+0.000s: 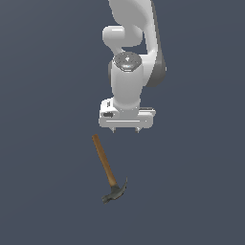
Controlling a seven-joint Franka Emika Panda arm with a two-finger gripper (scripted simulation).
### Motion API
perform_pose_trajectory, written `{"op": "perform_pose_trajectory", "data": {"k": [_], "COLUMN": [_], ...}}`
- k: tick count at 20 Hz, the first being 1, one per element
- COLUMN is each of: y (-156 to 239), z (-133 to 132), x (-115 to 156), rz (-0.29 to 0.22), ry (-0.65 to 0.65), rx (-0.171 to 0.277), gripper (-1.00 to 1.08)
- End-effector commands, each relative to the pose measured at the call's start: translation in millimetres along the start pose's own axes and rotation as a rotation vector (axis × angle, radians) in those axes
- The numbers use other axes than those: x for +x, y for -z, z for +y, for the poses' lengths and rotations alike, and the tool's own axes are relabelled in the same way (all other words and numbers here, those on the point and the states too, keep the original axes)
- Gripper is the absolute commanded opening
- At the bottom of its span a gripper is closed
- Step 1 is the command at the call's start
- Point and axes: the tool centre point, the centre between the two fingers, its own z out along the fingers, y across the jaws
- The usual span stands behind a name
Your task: Pick up the object and move it to a goal position.
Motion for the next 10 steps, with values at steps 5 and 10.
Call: {"op": "perform_pose_trajectory", "data": {"k": [5,10], "y": [2,6], "z": [-7,-23], "x": [-1,-3], "rz": [-0.002,-0.006], "ry": [0.017,0.055], "rx": [0.005,0.018], "gripper": [1.0,1.0]}}
